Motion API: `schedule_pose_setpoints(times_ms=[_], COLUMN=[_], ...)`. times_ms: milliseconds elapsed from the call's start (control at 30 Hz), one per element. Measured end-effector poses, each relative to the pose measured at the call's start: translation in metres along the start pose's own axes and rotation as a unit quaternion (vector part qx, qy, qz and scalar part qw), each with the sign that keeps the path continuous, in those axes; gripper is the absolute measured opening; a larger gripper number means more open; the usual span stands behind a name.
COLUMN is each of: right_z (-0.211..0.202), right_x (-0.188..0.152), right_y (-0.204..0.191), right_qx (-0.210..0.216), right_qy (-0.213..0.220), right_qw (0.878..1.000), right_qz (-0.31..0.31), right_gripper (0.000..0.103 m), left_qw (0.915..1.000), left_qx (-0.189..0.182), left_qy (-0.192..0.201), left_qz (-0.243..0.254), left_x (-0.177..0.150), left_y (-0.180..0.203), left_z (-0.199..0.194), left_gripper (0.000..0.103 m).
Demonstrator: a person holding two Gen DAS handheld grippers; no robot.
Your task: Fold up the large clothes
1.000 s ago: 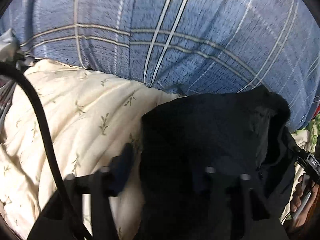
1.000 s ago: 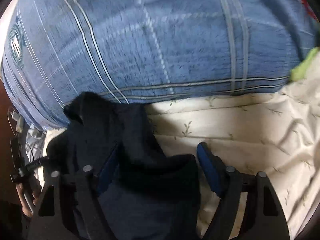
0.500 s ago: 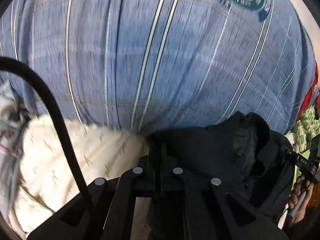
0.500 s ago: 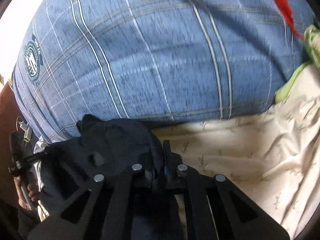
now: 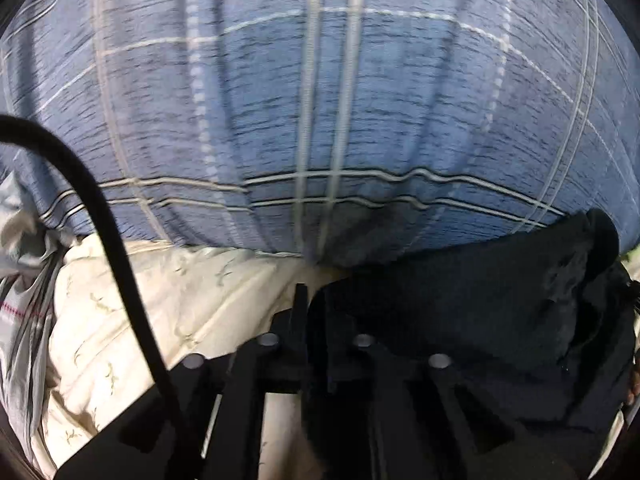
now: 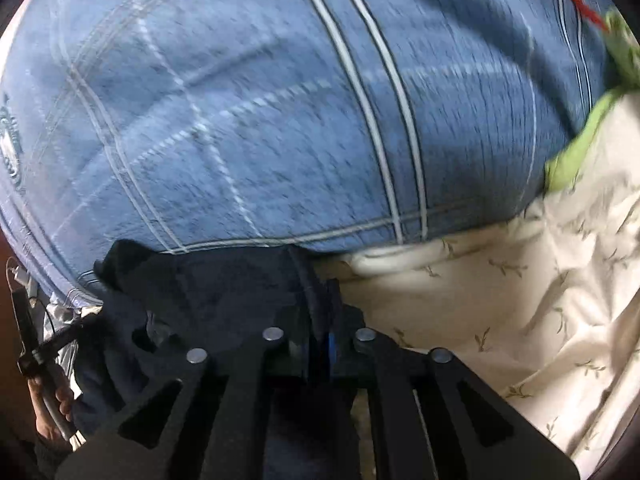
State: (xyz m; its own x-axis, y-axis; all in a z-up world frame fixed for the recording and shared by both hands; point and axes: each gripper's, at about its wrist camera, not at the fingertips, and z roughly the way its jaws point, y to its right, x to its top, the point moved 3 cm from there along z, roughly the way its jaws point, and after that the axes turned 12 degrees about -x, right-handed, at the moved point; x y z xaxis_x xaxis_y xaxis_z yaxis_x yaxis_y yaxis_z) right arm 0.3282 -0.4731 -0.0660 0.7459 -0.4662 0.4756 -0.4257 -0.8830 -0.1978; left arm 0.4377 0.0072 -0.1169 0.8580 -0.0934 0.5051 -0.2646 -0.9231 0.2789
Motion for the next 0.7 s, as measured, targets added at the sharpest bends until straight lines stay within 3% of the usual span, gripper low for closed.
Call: schedule_pose_setpoints(times_ms=[33, 100, 133, 167, 200, 333, 500, 600, 700], right_z=[-0.003, -0.028, -0.047, -0.066, -0.087, -0.151, -0.204, -0.209, -0.207], right_x=[0.000, -0.002, -0.004, -0.008, -0.014, -0.065, -0.178, -0.237, -0.276], right_y=[0.003, 0.008, 0.010, 0.010, 0.009, -0.010, -0.033, -0.037, -0.034], right_qx=[0.002, 0.010, 0.017, 0.022, 0.033, 0.071, 0.089, 0.095, 0.087], right_qy=[-0.001, 0.022, 0.037, 0.051, 0.070, 0.094, 0.101, 0.085, 0.072], right_qw=[1.000, 0.999, 0.998, 0.997, 0.996, 0.992, 0.991, 0.992, 0.994], right_qz=[0.010, 0.032, 0.040, 0.047, 0.051, 0.042, 0.008, 0.002, -0.014], right_gripper=[0.021, 0.034, 0.053, 0.070, 0.073, 0.073, 0.073, 0.074, 0.074], left_qw=[1.0000, 0.9991, 0.9980, 0.9968, 0.9957, 0.9929, 0.9900, 0.9899, 0.9920], left_qx=[-0.001, -0.016, -0.018, -0.017, -0.019, -0.018, -0.013, -0.008, -0.011], left_qy=[0.007, 0.039, 0.060, 0.078, 0.090, 0.117, 0.140, 0.141, 0.124], left_qz=[-0.001, -0.006, -0.003, 0.002, 0.006, 0.015, 0.016, 0.000, -0.021], left_x=[-0.001, -0.005, -0.008, -0.013, -0.022, -0.088, -0.200, -0.270, -0.318], left_y=[-0.002, -0.005, -0.005, -0.002, 0.001, 0.028, 0.053, 0.049, 0.043], left_z=[-0.009, -0.039, -0.056, -0.073, -0.095, -0.160, -0.218, -0.240, -0.251], left_gripper=[0.045, 0.076, 0.081, 0.082, 0.082, 0.082, 0.084, 0.084, 0.084])
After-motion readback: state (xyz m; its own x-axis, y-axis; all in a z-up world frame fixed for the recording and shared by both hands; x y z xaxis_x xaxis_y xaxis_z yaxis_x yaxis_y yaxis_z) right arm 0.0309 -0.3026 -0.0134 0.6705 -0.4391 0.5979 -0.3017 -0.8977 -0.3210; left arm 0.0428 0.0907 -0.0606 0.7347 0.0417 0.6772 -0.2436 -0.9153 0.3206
